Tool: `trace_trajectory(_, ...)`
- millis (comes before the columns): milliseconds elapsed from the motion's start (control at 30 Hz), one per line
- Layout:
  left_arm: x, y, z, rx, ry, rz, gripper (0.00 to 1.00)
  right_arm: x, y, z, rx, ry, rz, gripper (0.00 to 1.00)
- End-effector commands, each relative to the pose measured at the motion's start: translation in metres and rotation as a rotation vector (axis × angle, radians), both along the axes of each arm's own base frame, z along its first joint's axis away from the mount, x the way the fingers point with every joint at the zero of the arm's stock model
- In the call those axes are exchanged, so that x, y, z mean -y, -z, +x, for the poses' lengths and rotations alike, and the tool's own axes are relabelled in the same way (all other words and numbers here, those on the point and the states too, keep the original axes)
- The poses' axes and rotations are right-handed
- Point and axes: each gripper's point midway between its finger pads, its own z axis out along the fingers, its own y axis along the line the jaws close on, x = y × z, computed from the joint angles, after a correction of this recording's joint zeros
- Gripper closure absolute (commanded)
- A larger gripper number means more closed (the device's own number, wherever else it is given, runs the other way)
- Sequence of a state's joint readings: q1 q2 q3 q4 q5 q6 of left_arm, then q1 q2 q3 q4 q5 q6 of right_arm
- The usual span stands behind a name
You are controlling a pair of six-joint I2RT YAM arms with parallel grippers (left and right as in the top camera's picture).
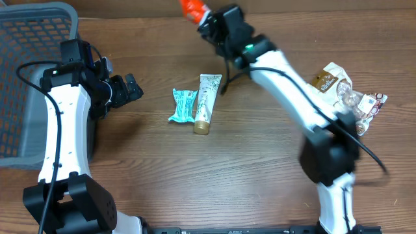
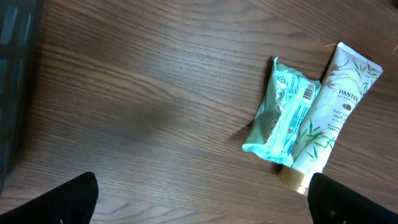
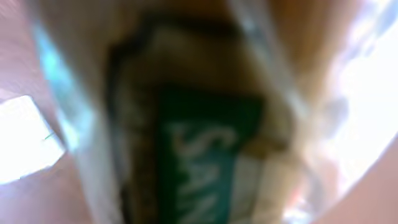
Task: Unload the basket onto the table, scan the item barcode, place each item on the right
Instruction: 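Carry the spaghetti pack right and drop it at the table's right edge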
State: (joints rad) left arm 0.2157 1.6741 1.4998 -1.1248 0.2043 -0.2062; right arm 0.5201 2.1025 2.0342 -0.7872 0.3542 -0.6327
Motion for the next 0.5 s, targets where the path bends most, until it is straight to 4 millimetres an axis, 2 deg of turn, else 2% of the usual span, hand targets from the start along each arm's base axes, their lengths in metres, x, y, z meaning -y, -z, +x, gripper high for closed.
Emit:
trace_trajectory(0, 0.001, -0.003, 0.004, 0.015, 0.024, 0.01, 0.0, 0.053, -0.122, -0.045, 0.115, 0.323, 0.379, 0.96)
trace_trajectory(100, 0.001, -0.003, 0.004, 0.015, 0.024, 0.01, 0.0, 0.093, -0.091, -0.076, -0.05, 0.51, 0.364, 0.96)
trace_trajectory(167, 0.001, -0.003, 0.004, 0.015, 0.024, 0.01, 0.0, 0.12, -0.059, -0.095, -0.175, 0.607, 0.281, 0.96)
trace_trajectory(333, 0.001, -0.003, 0.004, 0.015, 0.024, 0.01, 0.0, 0.182, -0.003, -0.114, -0.275, 0.768, 0.047, 0.96)
trace_trajectory(467, 0.001, -0.003, 0.004, 0.015, 0.024, 0.01, 0.0, 0.212, 0.04, -0.121, -0.338, 0.84, -0.003, 0.96)
